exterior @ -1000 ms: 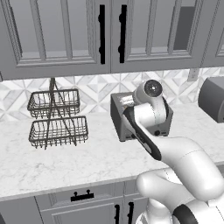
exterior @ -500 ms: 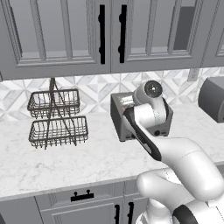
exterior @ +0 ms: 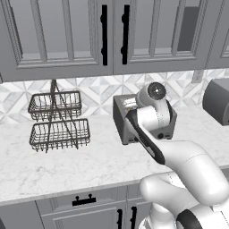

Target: Start the toaster. Once the lever pops up, take the bread to the plate on the dining counter.

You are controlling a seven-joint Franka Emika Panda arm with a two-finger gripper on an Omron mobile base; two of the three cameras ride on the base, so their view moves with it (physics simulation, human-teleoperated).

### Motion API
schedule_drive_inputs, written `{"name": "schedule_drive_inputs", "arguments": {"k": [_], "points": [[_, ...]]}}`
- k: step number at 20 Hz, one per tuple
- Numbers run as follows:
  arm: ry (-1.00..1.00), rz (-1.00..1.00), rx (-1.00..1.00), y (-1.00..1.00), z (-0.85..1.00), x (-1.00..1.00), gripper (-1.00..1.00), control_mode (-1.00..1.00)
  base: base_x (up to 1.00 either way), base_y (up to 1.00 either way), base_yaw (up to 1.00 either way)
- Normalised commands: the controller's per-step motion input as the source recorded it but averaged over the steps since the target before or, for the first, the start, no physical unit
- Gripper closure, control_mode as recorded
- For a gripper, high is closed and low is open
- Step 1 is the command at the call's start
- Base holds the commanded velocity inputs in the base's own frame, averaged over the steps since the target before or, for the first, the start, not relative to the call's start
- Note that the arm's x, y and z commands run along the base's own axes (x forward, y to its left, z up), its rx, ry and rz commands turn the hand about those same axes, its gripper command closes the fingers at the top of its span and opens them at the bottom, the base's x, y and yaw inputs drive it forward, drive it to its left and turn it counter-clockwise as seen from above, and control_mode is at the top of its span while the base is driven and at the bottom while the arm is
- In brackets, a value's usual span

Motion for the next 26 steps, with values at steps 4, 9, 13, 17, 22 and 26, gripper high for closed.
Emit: {"name": "schedule_drive_inputs", "arguments": {"k": [4,9,13,17,22,26], "points": [[0.00,0.00,0.00,0.00,0.00,0.00,-1.00,-1.00,0.00,0.00,0.00],[0.00,0.00,0.00,0.00,0.00,0.00,-1.00,-1.00,0.00,0.00,0.00],[0.00,0.00,0.00,0.00,0.00,0.00,-1.00,-1.00,0.00,0.00,0.00],[0.00,0.00,0.00,0.00,0.00,0.00,-1.00,-1.00,0.00,0.00,0.00],[0.00,0.00,0.00,0.00,0.00,0.00,-1.00,-1.00,0.00,0.00,0.00],[0.00,0.00,0.00,0.00,0.00,0.00,-1.00,-1.00,0.00,0.00,0.00]]}}
